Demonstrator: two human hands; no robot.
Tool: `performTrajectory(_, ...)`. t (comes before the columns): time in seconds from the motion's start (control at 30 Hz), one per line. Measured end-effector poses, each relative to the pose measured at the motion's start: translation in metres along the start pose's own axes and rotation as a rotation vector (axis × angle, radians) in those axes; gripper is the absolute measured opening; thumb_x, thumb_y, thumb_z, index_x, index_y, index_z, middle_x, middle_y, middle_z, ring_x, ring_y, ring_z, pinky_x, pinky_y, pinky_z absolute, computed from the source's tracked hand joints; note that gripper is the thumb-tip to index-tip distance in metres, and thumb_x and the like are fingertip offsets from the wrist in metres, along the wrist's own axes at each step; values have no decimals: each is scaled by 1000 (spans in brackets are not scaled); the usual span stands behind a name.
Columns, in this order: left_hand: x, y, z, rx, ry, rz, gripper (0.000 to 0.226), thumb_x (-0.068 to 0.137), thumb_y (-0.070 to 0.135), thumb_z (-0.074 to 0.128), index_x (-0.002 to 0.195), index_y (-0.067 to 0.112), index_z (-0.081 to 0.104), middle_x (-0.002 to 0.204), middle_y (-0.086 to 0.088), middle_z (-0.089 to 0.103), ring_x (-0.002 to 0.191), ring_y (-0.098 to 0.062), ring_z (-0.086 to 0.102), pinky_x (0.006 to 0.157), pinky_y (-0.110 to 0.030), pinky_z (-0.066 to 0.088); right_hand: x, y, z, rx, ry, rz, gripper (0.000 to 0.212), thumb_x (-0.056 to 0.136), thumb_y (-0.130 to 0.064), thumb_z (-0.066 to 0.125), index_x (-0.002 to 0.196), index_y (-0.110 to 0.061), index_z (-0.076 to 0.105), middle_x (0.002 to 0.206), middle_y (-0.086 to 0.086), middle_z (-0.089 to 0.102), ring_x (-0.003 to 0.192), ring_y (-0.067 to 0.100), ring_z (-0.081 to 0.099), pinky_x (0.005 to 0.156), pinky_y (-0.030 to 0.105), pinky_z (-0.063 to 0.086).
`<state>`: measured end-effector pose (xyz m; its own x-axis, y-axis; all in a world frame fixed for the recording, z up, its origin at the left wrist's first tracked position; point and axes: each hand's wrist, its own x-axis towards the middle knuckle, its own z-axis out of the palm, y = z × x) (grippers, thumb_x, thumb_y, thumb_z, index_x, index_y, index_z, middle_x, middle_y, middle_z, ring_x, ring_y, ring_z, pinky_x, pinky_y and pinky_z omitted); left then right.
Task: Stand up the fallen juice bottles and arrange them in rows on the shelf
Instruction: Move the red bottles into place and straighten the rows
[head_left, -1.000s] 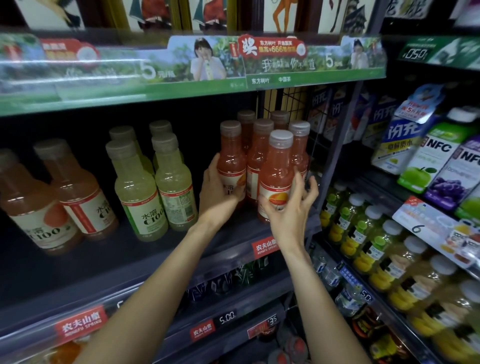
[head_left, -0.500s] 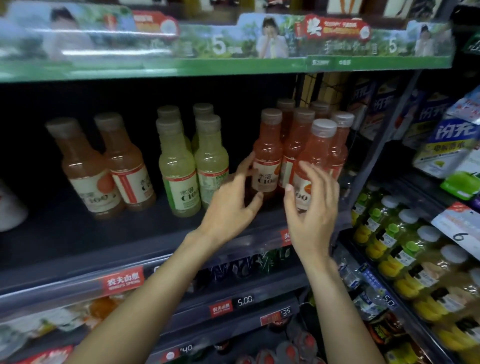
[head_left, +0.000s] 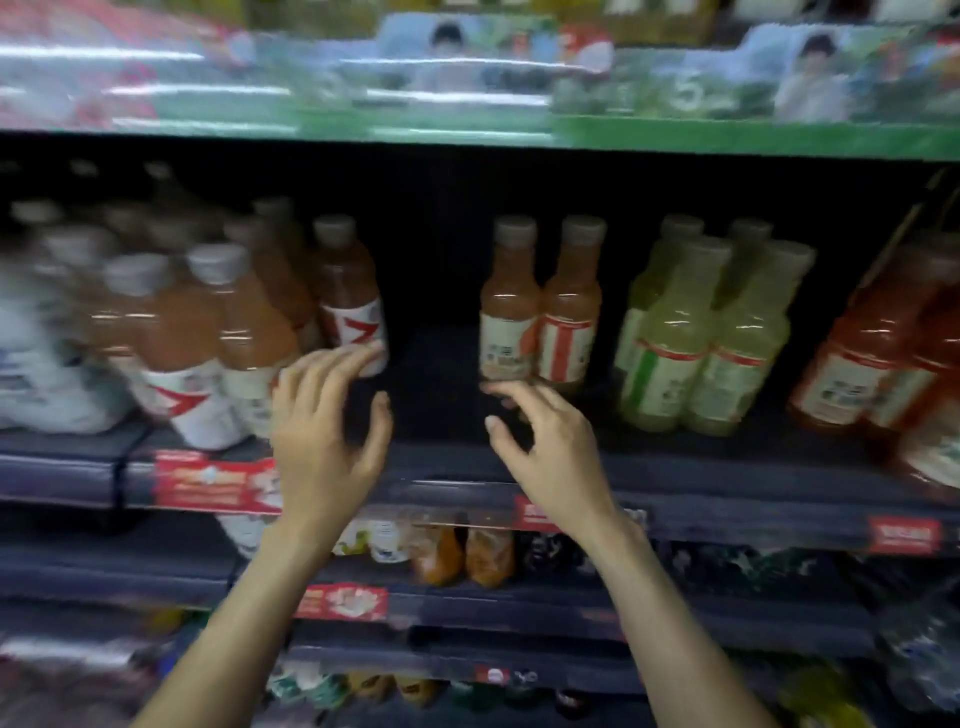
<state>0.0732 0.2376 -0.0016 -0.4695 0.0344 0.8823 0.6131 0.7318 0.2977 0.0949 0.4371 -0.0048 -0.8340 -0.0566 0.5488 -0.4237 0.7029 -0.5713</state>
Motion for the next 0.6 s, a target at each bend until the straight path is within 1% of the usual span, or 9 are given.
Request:
performTrajectory(0.1,-4,-46,-29,113,135,-148,45,84,15,63,126,1,53,130,-22,50,121,-32,44,110,-31,24,24,-30,43,112,-50,-30,37,89,-22,60,125,-19,56,123,-2,56,115,9,50,97,20,40)
performTrajectory(0.17,-7,-67,-40,117,177,-266,56,83,21,65,132,4,45,135,-22,43,126,-31,38,110,-34,26,44,-46,66,129,-67,-61,45,88,-23,63,130,-16,51,131,1,49,123,11,44,102,13,30)
performTrajectory(0.23,-7,-80,-42,101,152,-348,64,84,27,66,138,8,38,140,-19,38,129,-29,34,110,-32,25,62,-63,82,183,-111,-64,53,87,-25,65,136,-20,44,137,-2,44,128,7,38,104,12,28)
performTrajectory(0.3,-4,-92,-45,77,148,-384,64,85,29,65,139,7,38,140,-18,37,129,-28,33,109,-23,22,75,-82,99,262,-167,-77,62,87,-26,66,141,-25,35,142,-5,40,131,4,36,105,13,30)
performTrajectory(0.37,-1,-98,-46,61,155,-383,61,86,28,64,138,6,41,138,-20,37,127,-29,34,107,-13,19,84,-94,113,343,-202,-55,72,85,-28,68,144,-30,26,146,-5,37,132,6,37,105,18,35)
performTrajectory(0.4,1,-103,-48,63,156,-380,59,87,27,65,137,6,42,138,-21,38,126,-30,35,106,-12,19,87,-100,121,386,-208,-26,77,84,-30,69,144,-32,21,147,-4,36,132,7,38,104,21,37)
performTrajectory(0.47,5,-110,-51,70,159,-374,56,87,24,66,135,6,45,136,-22,39,126,-31,36,107,-18,23,92,-106,132,455,-197,55,86,79,-33,74,144,-36,18,147,-3,36,129,6,40,100,20,40)
performTrajectory(0.53,9,-110,-53,60,171,-327,49,88,18,65,131,3,48,134,-22,40,126,-30,37,107,-27,29,93,-108,137,442,-136,78,84,75,-36,77,141,-34,25,141,-5,43,124,4,44,96,19,43)
performTrajectory(0.6,12,-101,-51,7,164,-196,42,87,8,64,126,-1,50,129,-19,45,127,-18,38,106,-26,32,89,-104,136,395,-48,48,74,74,-38,77,135,-30,36,131,-7,53,117,6,52,94,27,49)
